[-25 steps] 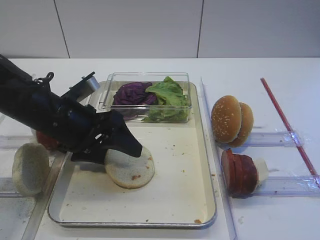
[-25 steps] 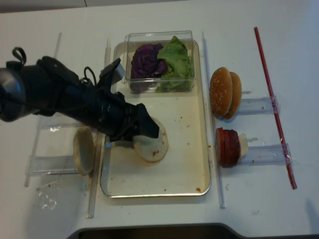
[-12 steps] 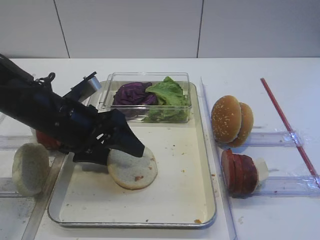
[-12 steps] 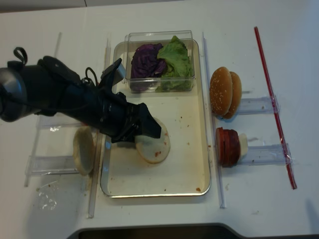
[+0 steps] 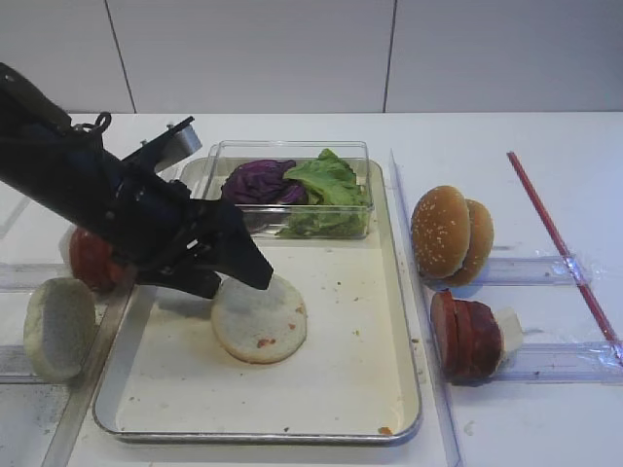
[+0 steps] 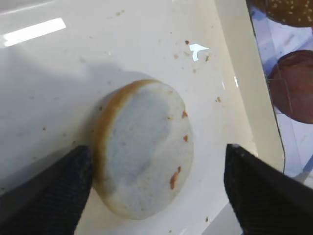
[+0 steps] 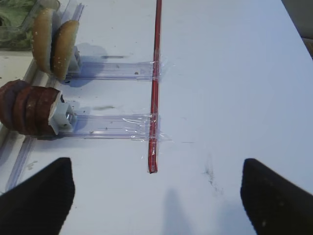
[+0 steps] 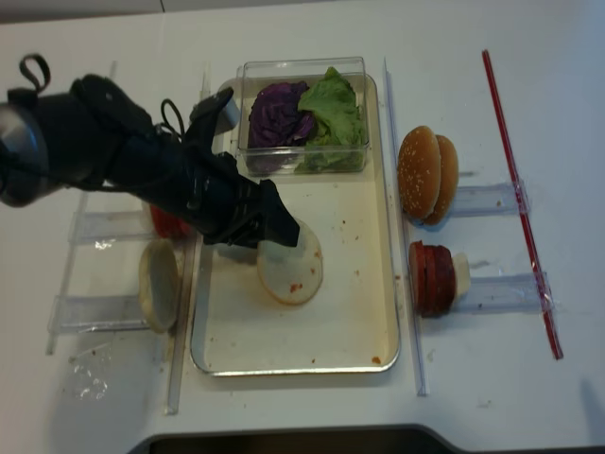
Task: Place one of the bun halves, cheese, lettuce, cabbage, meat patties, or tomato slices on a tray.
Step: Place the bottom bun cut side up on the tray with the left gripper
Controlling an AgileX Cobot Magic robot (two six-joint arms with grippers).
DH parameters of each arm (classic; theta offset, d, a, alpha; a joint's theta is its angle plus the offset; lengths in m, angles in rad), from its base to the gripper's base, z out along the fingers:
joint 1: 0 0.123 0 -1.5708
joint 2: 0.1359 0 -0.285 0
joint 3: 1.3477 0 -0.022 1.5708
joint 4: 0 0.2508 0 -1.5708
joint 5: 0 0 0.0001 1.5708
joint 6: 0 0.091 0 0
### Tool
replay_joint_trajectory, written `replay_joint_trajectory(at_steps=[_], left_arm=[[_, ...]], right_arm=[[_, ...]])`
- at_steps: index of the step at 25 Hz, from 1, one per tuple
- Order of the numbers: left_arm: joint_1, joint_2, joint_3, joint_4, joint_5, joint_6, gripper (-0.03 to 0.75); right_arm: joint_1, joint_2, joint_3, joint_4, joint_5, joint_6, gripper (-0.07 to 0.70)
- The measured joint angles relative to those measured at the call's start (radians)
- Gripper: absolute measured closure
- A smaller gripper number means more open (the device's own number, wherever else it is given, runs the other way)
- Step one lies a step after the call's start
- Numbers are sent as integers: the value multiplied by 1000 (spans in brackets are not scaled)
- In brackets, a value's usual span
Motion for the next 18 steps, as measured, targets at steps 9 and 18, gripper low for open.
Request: replay_joint_trajectory(at_steps=[9,18], left_arm=[[0,2,-65,82,79,-81,202],[0,2,-179,217,163,-205,202]], right_arm=[[0,0,0,0,0,1,-55],[0,0,0,0,0,1,-55]])
